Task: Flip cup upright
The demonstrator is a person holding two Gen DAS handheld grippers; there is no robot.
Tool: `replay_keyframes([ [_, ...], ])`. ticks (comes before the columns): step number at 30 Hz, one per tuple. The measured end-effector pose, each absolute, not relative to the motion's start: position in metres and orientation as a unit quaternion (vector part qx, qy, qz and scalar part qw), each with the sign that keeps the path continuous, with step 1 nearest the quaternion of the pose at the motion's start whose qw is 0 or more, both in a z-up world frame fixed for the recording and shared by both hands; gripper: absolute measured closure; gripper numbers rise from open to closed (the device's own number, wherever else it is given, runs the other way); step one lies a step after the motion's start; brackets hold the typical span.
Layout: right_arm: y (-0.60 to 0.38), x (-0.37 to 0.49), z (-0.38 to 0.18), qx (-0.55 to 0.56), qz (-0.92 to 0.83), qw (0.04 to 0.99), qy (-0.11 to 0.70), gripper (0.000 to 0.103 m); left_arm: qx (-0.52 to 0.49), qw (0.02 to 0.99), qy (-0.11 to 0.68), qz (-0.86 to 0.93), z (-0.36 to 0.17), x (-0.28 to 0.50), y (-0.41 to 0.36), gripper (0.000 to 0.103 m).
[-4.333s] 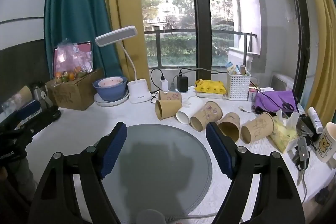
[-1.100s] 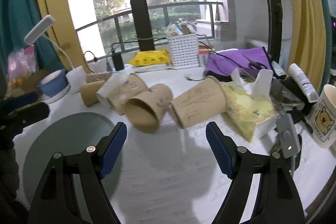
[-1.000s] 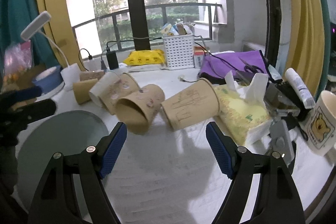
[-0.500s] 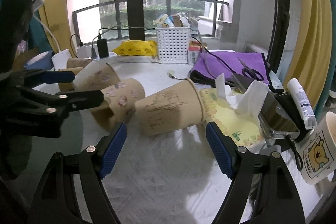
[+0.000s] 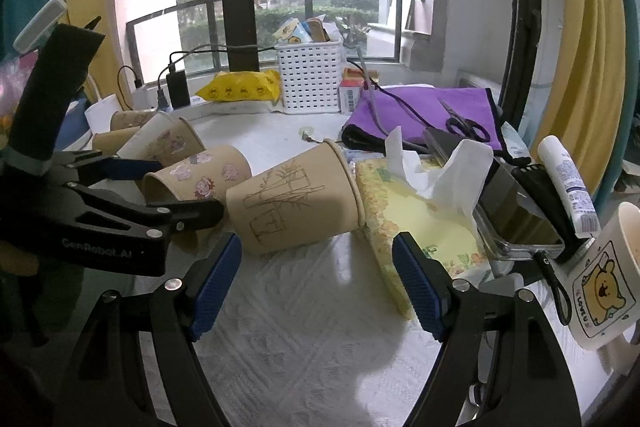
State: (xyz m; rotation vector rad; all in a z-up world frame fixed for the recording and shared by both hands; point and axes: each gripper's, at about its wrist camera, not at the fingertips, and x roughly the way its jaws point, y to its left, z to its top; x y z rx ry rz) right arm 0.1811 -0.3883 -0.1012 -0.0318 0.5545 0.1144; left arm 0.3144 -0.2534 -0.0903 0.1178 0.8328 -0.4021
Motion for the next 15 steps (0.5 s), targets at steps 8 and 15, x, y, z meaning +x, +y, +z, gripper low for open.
replay_keyframes([
  [8, -0.386, 0.177, -0.099, -0.018, 0.053, 0.961, 0.269, 0.023, 0.052, 0.89, 0.403, -0.206, -0.086, 0.307, -0.246, 0.032],
  [15, -0.376, 0.163, -0.086, -0.02, 0.055, 0.965, 0.255, 0.023, 0.048, 0.895, 0.389, -0.212, -0.07, 0.283, -0.231, 0.032],
])
